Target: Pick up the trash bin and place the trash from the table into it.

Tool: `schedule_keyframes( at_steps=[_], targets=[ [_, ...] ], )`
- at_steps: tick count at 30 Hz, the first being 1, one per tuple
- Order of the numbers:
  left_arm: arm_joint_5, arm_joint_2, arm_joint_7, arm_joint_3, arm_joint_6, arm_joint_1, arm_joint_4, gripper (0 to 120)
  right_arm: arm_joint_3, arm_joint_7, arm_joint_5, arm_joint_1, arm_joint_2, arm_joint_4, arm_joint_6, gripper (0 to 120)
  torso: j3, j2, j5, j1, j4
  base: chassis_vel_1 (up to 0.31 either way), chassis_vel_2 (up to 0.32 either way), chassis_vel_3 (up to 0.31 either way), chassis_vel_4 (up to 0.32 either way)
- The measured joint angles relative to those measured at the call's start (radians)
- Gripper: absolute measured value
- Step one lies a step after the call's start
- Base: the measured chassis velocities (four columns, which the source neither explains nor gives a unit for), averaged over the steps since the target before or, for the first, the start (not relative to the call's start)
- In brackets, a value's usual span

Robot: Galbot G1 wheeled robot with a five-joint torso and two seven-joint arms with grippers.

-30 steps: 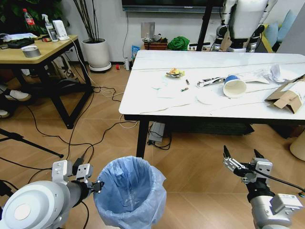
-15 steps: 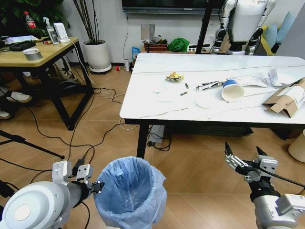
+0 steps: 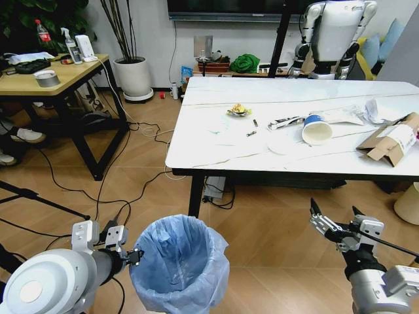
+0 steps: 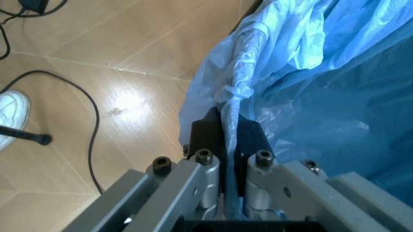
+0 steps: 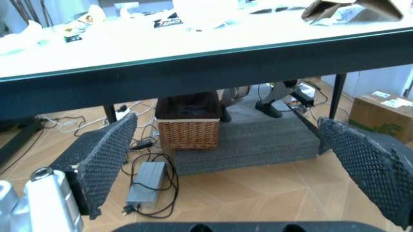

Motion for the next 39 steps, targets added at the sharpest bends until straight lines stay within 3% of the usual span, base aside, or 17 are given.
schedule_keyframes(
  at_steps=[39],
  targets=[
    [0.012,0.007,0.0,-0.006,0.0,0.002,0.0,0,0.002,0.008,0.006,0.001,0.0,-0.002,-0.003,100,0.103,0.172,0.0,0.07,0.0,0.0,0.0,0.0,0.0]
  ],
)
